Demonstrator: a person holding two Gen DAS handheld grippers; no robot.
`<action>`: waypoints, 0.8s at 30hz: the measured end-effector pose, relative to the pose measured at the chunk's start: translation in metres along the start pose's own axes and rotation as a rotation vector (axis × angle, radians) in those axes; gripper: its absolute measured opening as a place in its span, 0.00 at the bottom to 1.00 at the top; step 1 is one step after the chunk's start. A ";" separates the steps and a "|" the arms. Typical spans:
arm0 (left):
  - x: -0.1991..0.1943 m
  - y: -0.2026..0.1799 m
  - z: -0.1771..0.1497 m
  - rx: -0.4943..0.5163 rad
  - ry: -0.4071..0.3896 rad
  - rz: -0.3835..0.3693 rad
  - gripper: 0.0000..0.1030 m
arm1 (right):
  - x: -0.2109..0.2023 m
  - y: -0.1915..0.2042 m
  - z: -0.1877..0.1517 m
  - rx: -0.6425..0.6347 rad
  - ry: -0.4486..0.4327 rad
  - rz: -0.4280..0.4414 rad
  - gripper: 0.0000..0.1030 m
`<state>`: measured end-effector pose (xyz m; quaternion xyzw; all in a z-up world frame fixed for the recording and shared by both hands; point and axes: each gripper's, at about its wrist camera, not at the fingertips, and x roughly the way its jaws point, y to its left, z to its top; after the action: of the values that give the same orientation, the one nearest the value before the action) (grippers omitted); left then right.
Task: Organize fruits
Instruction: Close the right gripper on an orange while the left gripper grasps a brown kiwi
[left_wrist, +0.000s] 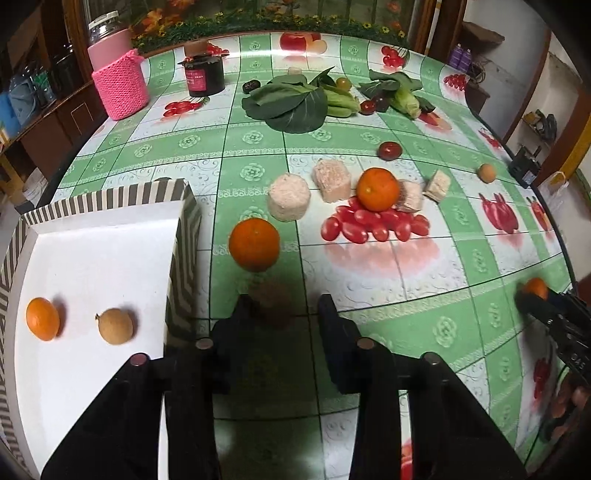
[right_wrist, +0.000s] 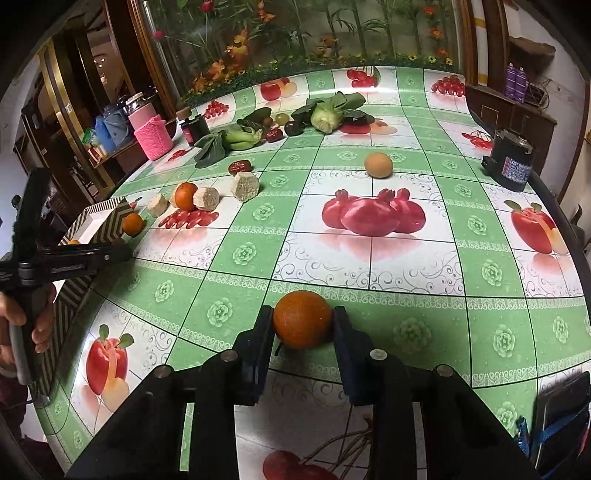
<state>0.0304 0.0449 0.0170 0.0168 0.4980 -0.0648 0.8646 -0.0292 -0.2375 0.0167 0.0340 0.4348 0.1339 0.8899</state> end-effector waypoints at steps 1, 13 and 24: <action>0.000 0.000 0.000 0.004 0.000 0.000 0.30 | 0.000 0.001 0.000 -0.001 0.001 0.001 0.32; -0.021 0.006 -0.013 -0.012 -0.026 -0.047 0.19 | -0.010 0.032 0.005 -0.035 -0.019 0.056 0.32; -0.070 0.026 -0.027 -0.030 -0.089 -0.077 0.19 | -0.008 0.093 0.010 -0.095 -0.020 0.149 0.31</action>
<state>-0.0238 0.0798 0.0626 -0.0181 0.4602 -0.0913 0.8829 -0.0455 -0.1499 0.0451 0.0253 0.4151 0.2201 0.8824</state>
